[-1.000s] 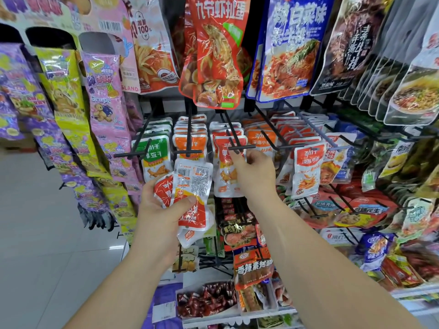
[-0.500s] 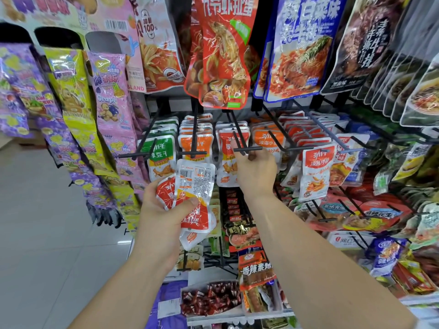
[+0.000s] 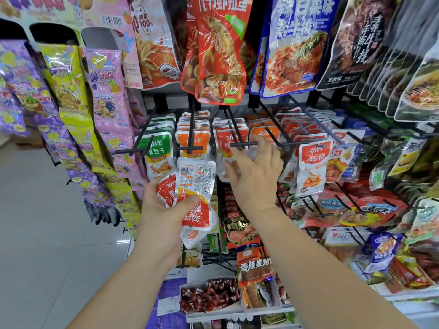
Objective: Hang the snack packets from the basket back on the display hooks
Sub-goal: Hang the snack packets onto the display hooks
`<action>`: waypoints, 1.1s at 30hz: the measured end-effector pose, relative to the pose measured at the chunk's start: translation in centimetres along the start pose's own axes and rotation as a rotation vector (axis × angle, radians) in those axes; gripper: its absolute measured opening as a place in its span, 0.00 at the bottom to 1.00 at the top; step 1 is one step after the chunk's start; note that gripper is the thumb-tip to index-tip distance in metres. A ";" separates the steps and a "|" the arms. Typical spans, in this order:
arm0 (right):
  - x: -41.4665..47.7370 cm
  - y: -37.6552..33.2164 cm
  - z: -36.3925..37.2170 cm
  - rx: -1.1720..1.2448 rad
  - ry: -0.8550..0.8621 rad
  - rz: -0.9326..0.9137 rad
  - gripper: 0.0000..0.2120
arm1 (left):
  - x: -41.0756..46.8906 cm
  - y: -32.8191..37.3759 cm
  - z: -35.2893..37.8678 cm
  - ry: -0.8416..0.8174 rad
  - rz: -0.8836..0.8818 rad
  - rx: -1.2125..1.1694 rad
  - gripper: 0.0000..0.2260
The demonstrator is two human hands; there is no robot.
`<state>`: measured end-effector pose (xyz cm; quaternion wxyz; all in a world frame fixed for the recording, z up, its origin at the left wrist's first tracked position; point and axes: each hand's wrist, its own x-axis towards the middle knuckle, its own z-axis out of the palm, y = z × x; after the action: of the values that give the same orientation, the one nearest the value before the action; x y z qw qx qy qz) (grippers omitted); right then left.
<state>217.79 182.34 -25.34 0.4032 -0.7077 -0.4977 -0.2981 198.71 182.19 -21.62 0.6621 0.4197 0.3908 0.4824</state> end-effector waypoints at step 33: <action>1.5 1.1 -0.2 -0.220 -0.325 -0.224 0.39 | 0.1 0.0 0.6 0.005 -0.013 -0.004 0.26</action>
<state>219.26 182.63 -24.30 0.2025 -0.7263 -0.5963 -0.2755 199.30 182.16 -21.43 0.6652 0.4146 0.3940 0.4800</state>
